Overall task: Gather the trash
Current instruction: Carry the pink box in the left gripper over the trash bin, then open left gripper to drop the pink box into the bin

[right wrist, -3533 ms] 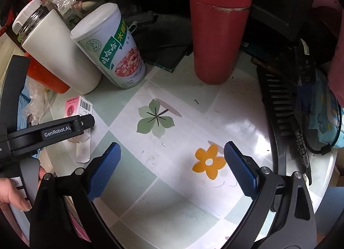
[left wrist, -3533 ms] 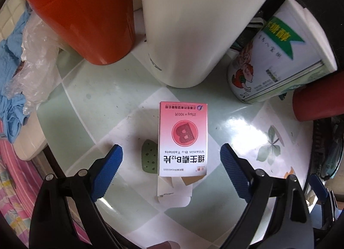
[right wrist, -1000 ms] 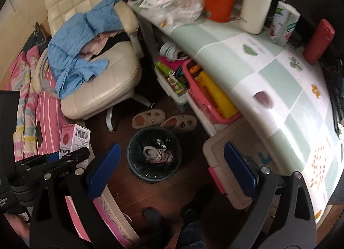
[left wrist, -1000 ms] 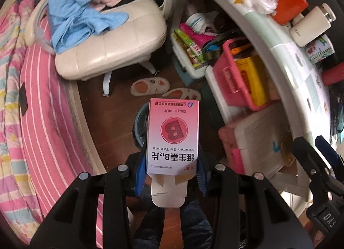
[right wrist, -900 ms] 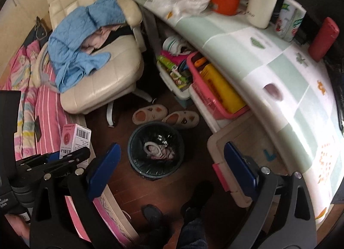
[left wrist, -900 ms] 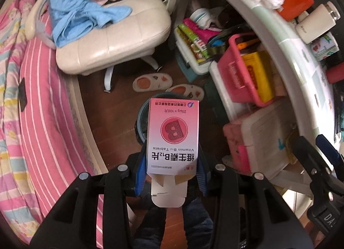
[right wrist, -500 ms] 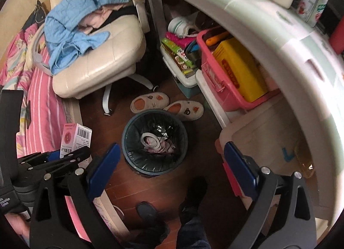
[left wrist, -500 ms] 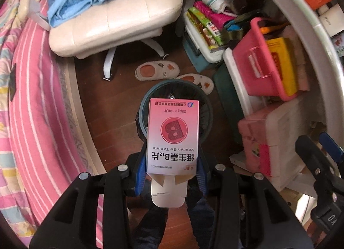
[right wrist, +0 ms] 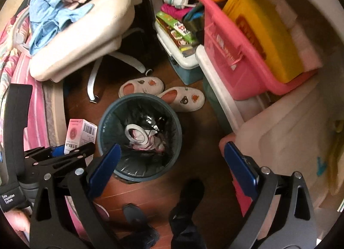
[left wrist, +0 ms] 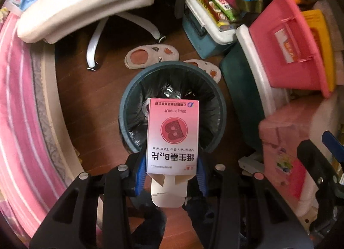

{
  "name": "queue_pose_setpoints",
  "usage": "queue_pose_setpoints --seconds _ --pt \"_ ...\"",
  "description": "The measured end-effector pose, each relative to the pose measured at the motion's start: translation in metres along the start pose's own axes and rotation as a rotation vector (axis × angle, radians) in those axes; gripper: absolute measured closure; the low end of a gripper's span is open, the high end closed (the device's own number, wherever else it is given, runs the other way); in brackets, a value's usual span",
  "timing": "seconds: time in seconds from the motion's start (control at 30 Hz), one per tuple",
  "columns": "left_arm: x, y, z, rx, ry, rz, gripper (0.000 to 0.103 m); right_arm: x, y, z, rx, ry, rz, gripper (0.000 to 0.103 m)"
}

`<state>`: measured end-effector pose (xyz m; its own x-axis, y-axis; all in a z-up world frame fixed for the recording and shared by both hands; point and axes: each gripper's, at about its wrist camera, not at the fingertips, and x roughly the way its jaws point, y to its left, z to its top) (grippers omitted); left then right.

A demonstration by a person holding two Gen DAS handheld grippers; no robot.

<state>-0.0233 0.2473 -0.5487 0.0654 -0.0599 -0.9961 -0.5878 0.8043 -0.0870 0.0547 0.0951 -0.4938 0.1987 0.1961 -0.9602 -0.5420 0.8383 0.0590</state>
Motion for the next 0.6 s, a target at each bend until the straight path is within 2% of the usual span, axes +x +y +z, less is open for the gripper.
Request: queue_pose_setpoints --seconds 0.2,0.33,0.6 --pt "0.048 -0.002 0.007 -0.001 0.012 0.003 0.065 0.044 -0.005 -0.002 -0.014 0.013 0.006 0.007" --pt "0.076 0.003 0.009 -0.021 0.022 0.009 0.065 0.052 0.012 -0.002 -0.116 -0.042 -0.033 0.005" --pt "0.099 0.015 0.015 -0.025 0.038 0.028 0.065 0.079 0.019 0.001 -0.106 -0.005 0.006 0.005"
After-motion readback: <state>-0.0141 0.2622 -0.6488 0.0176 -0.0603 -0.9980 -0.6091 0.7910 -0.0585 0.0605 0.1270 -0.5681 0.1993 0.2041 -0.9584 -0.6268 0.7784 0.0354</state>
